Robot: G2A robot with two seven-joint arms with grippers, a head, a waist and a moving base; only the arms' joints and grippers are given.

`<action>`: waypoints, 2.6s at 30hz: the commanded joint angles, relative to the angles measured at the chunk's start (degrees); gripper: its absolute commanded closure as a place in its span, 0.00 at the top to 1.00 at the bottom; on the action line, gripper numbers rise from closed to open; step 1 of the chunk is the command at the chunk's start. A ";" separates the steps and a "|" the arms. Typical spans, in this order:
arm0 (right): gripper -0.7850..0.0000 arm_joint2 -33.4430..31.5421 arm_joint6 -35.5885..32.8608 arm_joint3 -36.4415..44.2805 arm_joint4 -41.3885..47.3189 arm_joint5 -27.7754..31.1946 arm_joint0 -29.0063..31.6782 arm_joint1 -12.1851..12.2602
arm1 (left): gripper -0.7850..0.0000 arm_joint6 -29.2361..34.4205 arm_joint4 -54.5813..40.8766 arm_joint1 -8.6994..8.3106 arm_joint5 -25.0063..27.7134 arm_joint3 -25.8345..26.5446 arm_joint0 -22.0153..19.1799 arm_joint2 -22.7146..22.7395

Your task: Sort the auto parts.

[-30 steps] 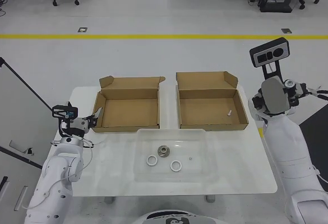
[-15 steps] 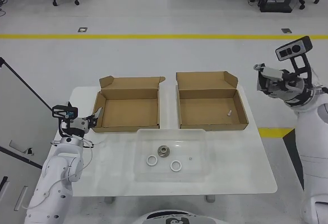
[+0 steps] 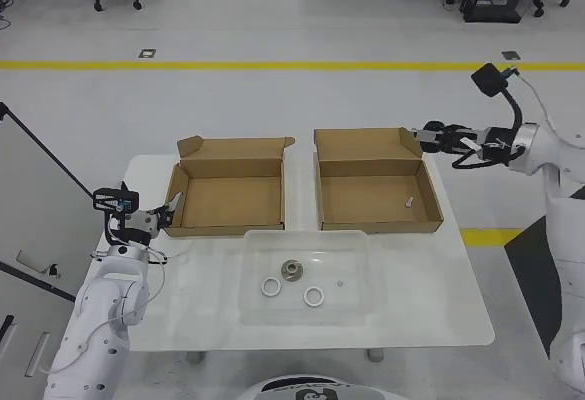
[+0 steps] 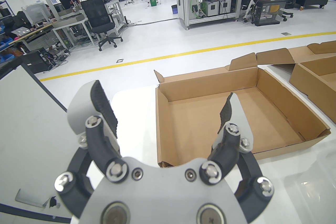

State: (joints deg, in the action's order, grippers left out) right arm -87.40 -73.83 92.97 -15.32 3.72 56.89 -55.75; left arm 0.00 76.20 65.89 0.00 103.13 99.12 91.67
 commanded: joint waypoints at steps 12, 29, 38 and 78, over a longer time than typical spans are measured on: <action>0.00 21.99 4.77 -9.45 -29.48 3.31 -8.88 -1.78 | 1.00 0.00 0.00 0.00 0.00 0.00 0.00 0.00; 0.00 35.93 10.27 -26.29 -35.29 1.28 -13.82 -6.09 | 1.00 0.00 0.00 0.00 0.00 0.00 0.00 0.00; 0.00 40.99 10.88 -36.18 -35.34 0.85 -17.08 -8.91 | 1.00 0.00 0.00 0.00 0.00 0.00 0.00 0.00; 1.00 42.31 18.35 -49.49 -33.45 4.30 -21.75 -13.70 | 1.00 0.00 0.00 0.00 0.00 0.00 0.00 0.00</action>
State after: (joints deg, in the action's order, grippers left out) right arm -44.47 -55.45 42.67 -48.83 7.88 34.99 -69.73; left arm 0.00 76.20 65.89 0.00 103.13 99.12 91.67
